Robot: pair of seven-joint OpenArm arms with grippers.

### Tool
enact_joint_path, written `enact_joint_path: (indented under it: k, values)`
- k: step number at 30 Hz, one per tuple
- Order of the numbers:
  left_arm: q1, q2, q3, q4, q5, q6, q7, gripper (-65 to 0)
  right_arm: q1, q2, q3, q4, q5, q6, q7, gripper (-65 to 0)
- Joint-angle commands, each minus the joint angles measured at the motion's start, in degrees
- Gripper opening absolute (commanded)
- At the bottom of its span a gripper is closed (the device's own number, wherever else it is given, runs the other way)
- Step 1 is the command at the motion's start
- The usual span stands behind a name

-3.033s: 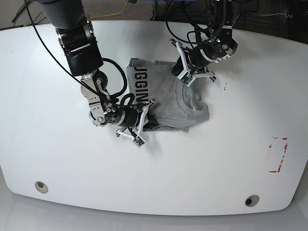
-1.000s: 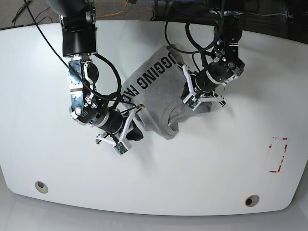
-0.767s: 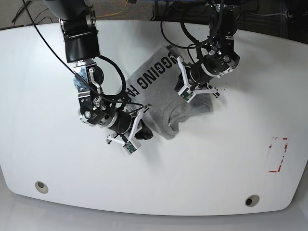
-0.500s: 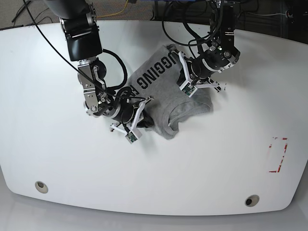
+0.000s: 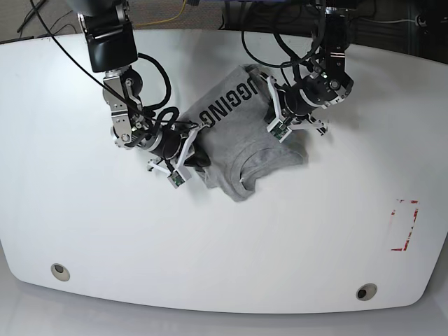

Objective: Layout the t-shirt on the table in an organized manner, then fold the t-shirt properly
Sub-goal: 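Pinch the grey shirt sides with both grippers and fold them inward, then press the folded shirt edges flat with both grippers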

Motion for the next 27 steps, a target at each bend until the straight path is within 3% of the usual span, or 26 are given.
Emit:
enact_joint_path:
  k: [1, 8, 18, 27]
  values:
    - [-1.6, -1.25, 0.16, -1.21, -0.63, -0.06, -0.94, -65.0, -0.88, 1.62, 0.25, 3.1, 0.75, 0.3, 1.2, -64.9]
    - [-4.77, -3.53, 0.08, -6.05, -0.63, -0.06, -1.03, -65.0, -5.63, 3.29, 1.04, 7.94, 0.75, 0.22, 1.11, -64.9]
    - [-7.93, -5.38, -0.01, -8.07, -0.63, -0.06, -1.03, -65.0, -11.96, 2.94, 4.74, 14.35, 0.75, 0.13, 0.05, -64.9]
    - [-9.51, -7.67, -0.1, -8.42, -0.63, -0.06, -1.03, -65.0, -15.83, 2.15, 2.72, 19.98, 0.84, -5.23, -1.7, -64.9]
